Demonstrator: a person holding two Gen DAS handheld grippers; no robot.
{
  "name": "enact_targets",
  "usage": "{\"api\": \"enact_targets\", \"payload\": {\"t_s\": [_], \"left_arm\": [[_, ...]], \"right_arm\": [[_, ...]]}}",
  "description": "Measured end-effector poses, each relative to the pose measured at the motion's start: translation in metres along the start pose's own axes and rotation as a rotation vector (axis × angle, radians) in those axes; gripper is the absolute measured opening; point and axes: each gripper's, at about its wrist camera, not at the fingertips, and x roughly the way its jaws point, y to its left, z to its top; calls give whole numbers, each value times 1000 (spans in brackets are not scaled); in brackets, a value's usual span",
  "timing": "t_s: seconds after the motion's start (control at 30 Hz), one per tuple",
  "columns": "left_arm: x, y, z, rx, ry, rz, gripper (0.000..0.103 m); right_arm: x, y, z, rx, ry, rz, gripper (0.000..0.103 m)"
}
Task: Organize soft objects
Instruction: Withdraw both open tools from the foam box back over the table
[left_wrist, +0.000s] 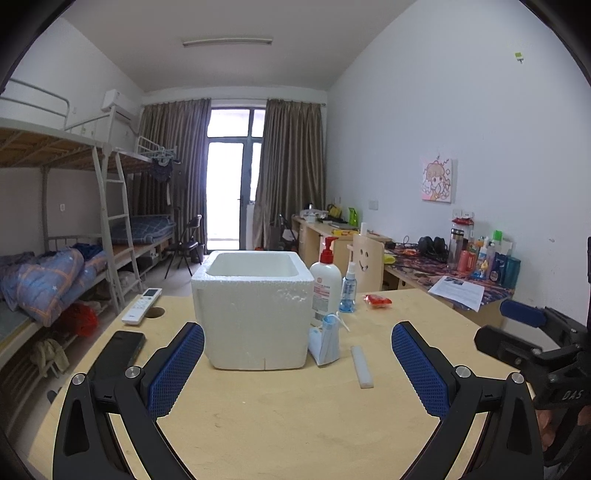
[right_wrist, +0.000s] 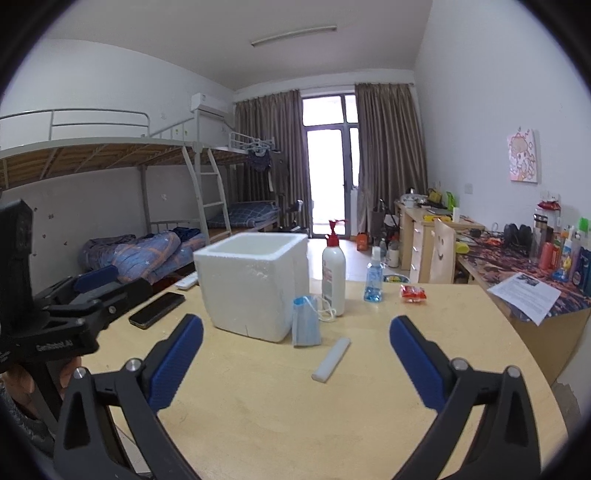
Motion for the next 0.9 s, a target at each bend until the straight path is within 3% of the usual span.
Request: {"api": "enact_targets", "payload": {"t_s": [0.4,0.9], "left_arm": [[9,2,-14,5,8,8,102],[49,5,-32,18,126,-18,102]], "right_arm": [[15,-9,-21,21,45,-58,102],[38,-21,-42,70,142,-127,102]]}}
